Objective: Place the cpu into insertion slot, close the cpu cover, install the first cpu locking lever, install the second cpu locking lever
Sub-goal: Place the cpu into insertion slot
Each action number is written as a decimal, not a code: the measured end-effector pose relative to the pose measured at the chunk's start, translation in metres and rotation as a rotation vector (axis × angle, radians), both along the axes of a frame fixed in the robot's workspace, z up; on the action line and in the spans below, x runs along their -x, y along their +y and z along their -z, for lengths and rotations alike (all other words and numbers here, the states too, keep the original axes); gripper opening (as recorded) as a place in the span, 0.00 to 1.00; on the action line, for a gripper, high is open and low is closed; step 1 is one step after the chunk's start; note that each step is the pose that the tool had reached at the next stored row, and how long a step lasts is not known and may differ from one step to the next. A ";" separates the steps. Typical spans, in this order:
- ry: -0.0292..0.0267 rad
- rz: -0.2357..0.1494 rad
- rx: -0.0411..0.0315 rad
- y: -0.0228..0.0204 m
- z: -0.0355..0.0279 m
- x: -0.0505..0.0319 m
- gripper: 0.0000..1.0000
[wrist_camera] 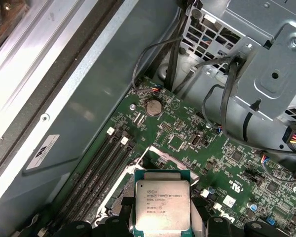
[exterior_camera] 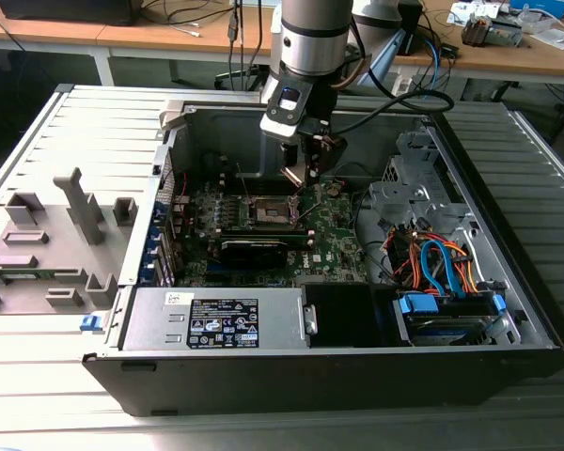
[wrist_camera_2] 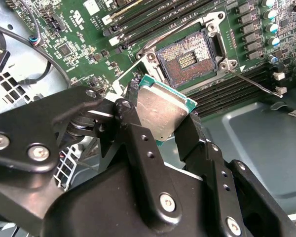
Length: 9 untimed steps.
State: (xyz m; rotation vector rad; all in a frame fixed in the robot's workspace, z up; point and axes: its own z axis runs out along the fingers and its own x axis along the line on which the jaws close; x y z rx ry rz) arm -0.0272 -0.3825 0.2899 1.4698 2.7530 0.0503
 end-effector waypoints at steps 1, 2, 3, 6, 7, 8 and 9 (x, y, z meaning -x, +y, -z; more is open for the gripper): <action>0.0000 0.002 0.0000 0.0000 0.0000 0.0000 0.54; 0.0000 0.003 0.0000 0.0000 0.0001 0.0000 0.54; 0.0000 0.005 0.0001 0.0000 0.0001 0.0000 0.54; 0.0000 0.009 0.0000 0.0000 0.0002 0.0000 0.54; 0.0000 0.010 0.0001 0.0000 0.0002 0.0000 0.54; 0.0000 0.012 0.0000 0.0000 0.0002 0.0000 0.54; 0.0000 0.013 0.0000 0.0000 0.0003 0.0000 0.54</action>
